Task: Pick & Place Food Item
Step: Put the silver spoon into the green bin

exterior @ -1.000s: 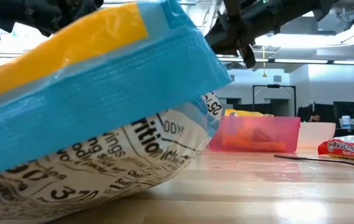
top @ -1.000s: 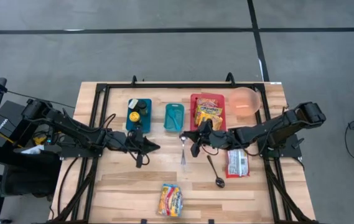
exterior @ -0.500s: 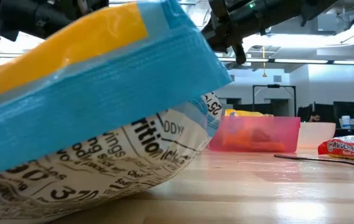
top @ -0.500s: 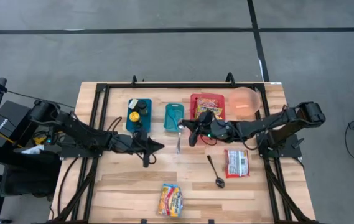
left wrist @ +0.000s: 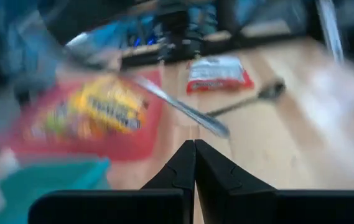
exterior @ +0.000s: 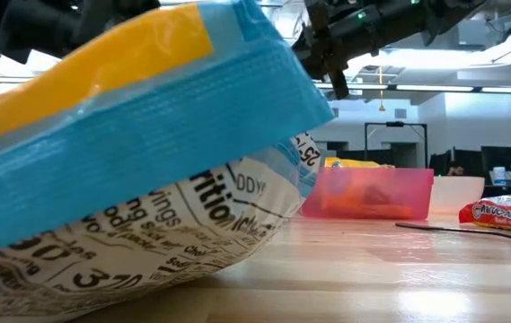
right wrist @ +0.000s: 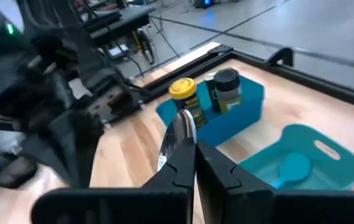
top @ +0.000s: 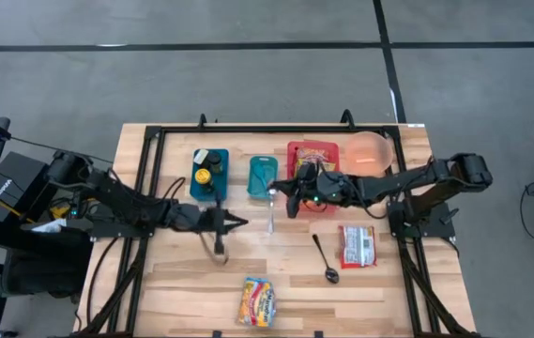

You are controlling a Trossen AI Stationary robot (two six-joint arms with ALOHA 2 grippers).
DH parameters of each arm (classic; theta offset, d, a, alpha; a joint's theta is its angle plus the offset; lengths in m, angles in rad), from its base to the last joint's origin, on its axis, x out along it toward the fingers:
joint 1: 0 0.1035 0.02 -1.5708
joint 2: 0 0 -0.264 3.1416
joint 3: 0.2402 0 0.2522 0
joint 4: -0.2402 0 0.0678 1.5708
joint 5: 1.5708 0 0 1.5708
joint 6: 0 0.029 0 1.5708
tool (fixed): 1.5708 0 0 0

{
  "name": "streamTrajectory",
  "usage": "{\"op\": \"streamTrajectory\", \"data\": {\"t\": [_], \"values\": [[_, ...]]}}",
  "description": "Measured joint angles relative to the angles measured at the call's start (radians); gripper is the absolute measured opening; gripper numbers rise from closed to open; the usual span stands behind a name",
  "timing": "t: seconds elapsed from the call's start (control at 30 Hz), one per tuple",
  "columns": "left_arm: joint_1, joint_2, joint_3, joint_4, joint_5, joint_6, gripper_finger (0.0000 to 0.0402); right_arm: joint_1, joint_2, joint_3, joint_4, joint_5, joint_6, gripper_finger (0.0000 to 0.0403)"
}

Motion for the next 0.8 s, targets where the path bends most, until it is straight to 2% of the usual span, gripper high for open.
{"op": "streamTrajectory", "data": {"t": [0.13, 0.27, 0.37, 0.63, 0.73, 0.8], "values": [[-0.035, 0.000, 0.000, 0.000, -0.072, 0.399, 0.0001, -0.040, -0.043, 0.000, -0.051, -0.083, 0.048, 0.0000], [-0.045, 0.000, 0.000, 0.035, -0.145, 0.596, 0.0000, -0.095, -0.070, 0.000, -0.056, -0.211, 0.117, 0.0000], [-0.045, 0.000, 0.000, 0.073, -0.155, 0.715, 0.0000, -0.152, -0.064, 0.000, -0.059, -0.331, 0.174, 0.0000], [-0.044, 0.036, 0.046, 0.109, -0.169, 0.836, 0.0000, -0.294, -0.046, 0.001, -0.067, -0.603, 0.287, 0.0000], [-0.042, 0.118, 0.094, 0.110, -0.188, 0.887, 0.0000, -0.323, -0.024, 0.000, -0.081, -0.652, 0.312, 0.0000], [-0.046, 0.181, 0.122, 0.106, -0.267, 0.939, 0.0000, -0.337, -0.024, -0.001, -0.089, -0.659, 0.313, 0.0000]]}}
